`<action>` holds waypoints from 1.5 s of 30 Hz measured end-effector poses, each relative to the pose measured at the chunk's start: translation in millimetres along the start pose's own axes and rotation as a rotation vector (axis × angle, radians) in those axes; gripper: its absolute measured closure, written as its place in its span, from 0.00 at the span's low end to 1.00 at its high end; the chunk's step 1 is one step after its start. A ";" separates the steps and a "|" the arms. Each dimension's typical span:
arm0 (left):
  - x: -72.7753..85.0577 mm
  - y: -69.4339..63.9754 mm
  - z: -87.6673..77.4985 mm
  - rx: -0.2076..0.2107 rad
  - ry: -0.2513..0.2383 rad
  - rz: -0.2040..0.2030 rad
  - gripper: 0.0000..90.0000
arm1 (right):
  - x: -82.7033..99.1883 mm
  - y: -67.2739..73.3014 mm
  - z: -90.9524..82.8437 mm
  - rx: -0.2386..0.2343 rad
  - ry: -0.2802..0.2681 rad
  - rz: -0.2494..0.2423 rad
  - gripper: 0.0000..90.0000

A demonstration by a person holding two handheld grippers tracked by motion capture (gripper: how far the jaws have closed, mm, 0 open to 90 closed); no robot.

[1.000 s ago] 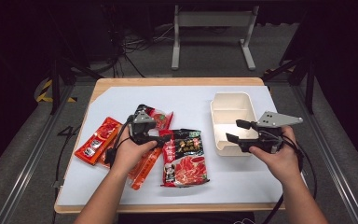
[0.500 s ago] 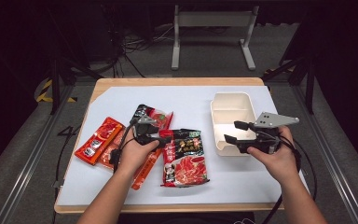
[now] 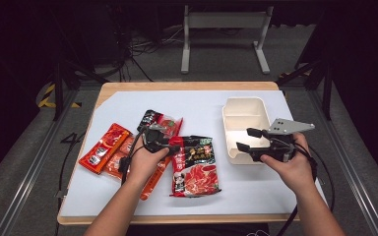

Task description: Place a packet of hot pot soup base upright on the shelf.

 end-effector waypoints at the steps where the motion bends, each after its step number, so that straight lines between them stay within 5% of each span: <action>1: 1.0 0.1 1.2 -0.004 0.017 0.001 0.52 | -0.4 0.3 -0.1 0.000 -0.001 -0.001 0.41; 11: 2.2 -3.2 5.0 0.007 0.028 -0.012 0.73 | 1.0 1.3 2.1 -0.002 0.009 -0.003 0.41; 15: -1.3 -11.1 1.1 0.041 -0.024 0.008 0.88 | 2.0 3.8 3.6 -0.008 0.018 -0.013 0.43; 19: -10.0 -20.3 -11.8 0.087 -0.092 0.000 0.92 | 2.7 4.1 2.3 -0.010 0.028 -0.017 0.47; 27: -28.6 -50.8 -38.9 0.129 -0.180 0.082 0.94 | 2.1 1.0 -2.8 0.000 0.029 -0.006 0.50; 37: -38.7 -84.4 -63.8 0.187 -0.229 0.166 0.95 | -4.0 -1.7 -12.9 0.012 0.006 -0.001 0.51; 45: -44.3 -102.8 -83.7 0.171 -0.268 0.252 0.96 | -7.5 0.6 -16.8 0.008 -0.003 -0.003 0.51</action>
Point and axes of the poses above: each handheld gripper's, and its own axes: z roughly forward along the jaws, x roughly out of its underside, y roughly to its left, the point moved 9 cm from there along z, roughly forward along the jaws, and after that the axes turned 9 degrees about x, right-handed, at the moved point
